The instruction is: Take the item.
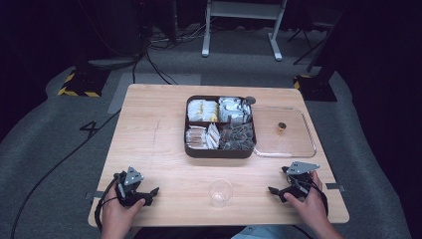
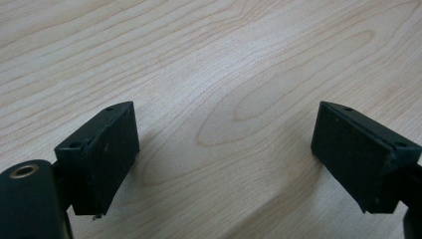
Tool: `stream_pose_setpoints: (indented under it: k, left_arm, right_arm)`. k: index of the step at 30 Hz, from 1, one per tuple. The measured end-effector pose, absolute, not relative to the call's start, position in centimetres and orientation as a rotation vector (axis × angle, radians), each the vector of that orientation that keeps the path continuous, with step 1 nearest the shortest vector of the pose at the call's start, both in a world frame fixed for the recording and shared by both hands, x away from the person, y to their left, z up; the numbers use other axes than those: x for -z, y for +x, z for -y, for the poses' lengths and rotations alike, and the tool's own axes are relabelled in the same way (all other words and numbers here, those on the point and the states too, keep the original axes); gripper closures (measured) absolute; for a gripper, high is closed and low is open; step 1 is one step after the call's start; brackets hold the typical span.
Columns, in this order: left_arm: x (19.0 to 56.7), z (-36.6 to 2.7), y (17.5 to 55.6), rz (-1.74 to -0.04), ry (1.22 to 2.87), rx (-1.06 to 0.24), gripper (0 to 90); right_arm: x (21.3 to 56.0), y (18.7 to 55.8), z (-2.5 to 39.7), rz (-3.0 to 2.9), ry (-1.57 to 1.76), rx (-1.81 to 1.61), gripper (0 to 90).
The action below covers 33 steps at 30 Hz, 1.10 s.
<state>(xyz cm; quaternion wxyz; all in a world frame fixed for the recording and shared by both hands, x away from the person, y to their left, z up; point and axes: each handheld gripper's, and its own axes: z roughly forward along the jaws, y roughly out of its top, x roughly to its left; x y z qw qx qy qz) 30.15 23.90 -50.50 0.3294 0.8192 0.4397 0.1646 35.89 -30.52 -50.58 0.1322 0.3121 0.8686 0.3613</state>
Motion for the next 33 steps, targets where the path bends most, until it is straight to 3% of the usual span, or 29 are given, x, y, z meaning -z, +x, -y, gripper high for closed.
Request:
stream_pose_setpoints:
  k: [9,11,12,16,27,30,33]
  left_arm:
    - [50.5,-23.5,30.1,-1.199,2.116,-0.452,10.9]
    - [50.4,-23.6,30.1,-1.194,2.104,-0.46,15.1]
    - [50.4,-23.6,30.0,-1.197,2.098,-0.461,26.8]
    - [49.6,-23.3,30.0,-1.203,2.114,-0.505,31.2]
    - [44.9,-20.1,29.8,-1.089,2.073,-0.48,31.9]
    - [43.8,-18.8,30.0,-1.112,2.141,-0.411,30.9]
    - [42.4,-17.4,30.1,-1.097,2.178,-0.434,31.4]
  right_arm:
    - [50.6,36.0,29.9,-2.512,0.92,-1.047,0.7]
    - [50.6,36.0,29.9,-2.511,0.92,-1.047,0.7]
    - [50.6,35.9,29.9,-2.511,0.92,-1.047,0.7]
    - [50.6,35.9,29.9,-2.511,0.92,-1.05,0.8]
    - [50.6,36.0,29.9,-2.513,0.916,-1.05,0.8]
    - [50.6,36.0,29.9,-2.513,0.916,-1.051,0.8]
    - [50.6,36.0,29.9,-2.513,0.917,-1.05,0.8]
